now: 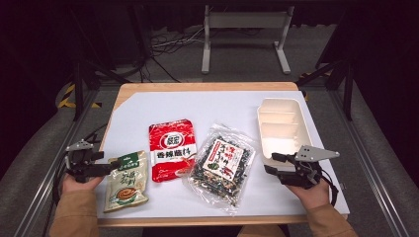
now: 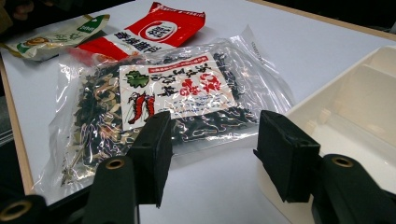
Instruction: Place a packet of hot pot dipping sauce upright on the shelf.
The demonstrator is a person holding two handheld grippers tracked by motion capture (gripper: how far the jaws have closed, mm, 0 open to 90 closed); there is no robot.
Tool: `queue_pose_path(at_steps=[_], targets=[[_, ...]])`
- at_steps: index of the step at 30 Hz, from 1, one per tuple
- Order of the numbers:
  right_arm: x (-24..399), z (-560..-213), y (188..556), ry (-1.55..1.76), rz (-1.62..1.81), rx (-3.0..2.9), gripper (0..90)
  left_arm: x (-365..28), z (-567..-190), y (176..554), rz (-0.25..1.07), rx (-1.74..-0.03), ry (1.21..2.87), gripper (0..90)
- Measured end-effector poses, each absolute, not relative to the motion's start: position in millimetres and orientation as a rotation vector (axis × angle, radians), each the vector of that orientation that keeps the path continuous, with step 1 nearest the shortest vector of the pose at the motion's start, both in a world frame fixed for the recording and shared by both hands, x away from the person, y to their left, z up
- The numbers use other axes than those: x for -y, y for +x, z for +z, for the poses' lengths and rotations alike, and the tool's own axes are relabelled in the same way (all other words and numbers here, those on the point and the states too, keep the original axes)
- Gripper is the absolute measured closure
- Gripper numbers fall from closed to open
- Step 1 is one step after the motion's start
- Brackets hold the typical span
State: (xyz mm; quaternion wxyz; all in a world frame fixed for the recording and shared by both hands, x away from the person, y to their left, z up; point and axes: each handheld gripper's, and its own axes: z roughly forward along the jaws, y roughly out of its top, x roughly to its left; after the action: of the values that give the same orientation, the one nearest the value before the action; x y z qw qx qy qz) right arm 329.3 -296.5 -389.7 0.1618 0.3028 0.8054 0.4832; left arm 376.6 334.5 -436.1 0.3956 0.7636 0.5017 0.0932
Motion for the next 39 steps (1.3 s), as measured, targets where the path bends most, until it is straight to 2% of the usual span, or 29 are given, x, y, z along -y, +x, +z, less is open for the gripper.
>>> queue_pose_path(at_steps=[21, 28, 36, 39], targets=[[295.4, -391.7, 330.0, 0.878, 1.391, -2.309, 42.4, -332.4, -449.4, 382.7, 0.144, -1.293, 1.977, 7.5], [295.7, -391.8, 330.2, 0.877, 1.394, -2.303, 41.2, -331.4, -451.7, 383.6, 0.153, -1.285, 1.984, 6.0], [295.8, -392.2, 330.4, 0.882, 1.398, -2.298, 39.4, -328.5, -448.6, 379.3, 0.17, -1.268, 2.0, 16.6], [295.9, -392.3, 330.5, 0.882, 1.4, -2.298, 39.4, -330.0, -446.0, 376.0, 0.197, -1.268, 1.998, 23.9]])
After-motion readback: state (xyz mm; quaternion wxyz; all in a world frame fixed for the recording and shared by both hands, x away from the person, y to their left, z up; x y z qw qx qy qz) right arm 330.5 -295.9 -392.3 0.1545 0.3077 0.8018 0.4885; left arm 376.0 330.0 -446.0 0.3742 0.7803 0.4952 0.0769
